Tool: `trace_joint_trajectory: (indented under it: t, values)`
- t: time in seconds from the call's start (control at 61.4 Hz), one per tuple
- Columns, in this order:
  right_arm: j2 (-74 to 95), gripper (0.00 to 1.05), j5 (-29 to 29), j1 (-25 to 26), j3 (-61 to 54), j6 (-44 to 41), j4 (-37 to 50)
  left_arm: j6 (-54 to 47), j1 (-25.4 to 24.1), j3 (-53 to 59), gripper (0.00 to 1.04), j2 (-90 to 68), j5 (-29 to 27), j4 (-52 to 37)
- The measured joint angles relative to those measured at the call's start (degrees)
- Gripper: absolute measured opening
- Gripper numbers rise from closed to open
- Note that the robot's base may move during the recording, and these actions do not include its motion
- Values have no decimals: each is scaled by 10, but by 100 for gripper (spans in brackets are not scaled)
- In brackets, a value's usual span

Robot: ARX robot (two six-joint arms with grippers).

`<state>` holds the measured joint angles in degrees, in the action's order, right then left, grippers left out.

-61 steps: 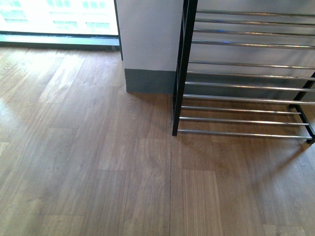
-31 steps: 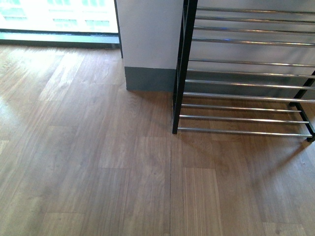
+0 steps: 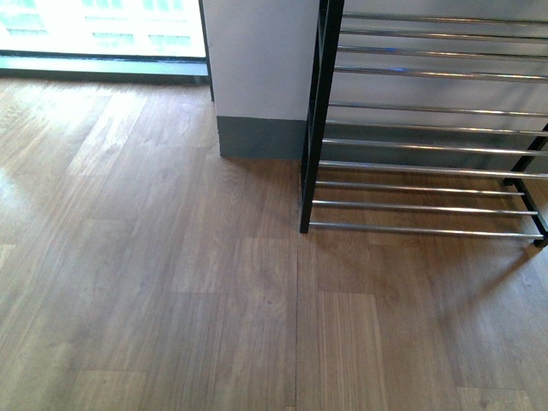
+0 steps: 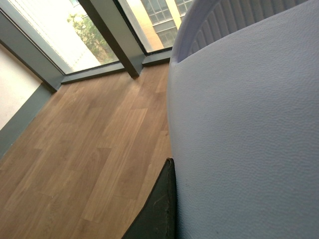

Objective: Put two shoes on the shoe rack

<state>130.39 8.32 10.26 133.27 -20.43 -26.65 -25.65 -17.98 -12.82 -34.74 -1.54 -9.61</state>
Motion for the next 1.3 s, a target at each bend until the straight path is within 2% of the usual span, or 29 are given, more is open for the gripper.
trace_joint_trajectory:
  t: [0.667, 0.977, 1.302]
  values:
    - [-5, 1, -6, 6, 5, -35, -42, 0, 0, 0, 2, 0, 0, 0]
    - [18, 1, -4, 7, 28, -100, -90, 0, 0, 0, 2, 0, 0, 0]
    - [49, 1, 13, 8, 6, -171, -96, 0, 0, 0, 2, 0, 0, 0]
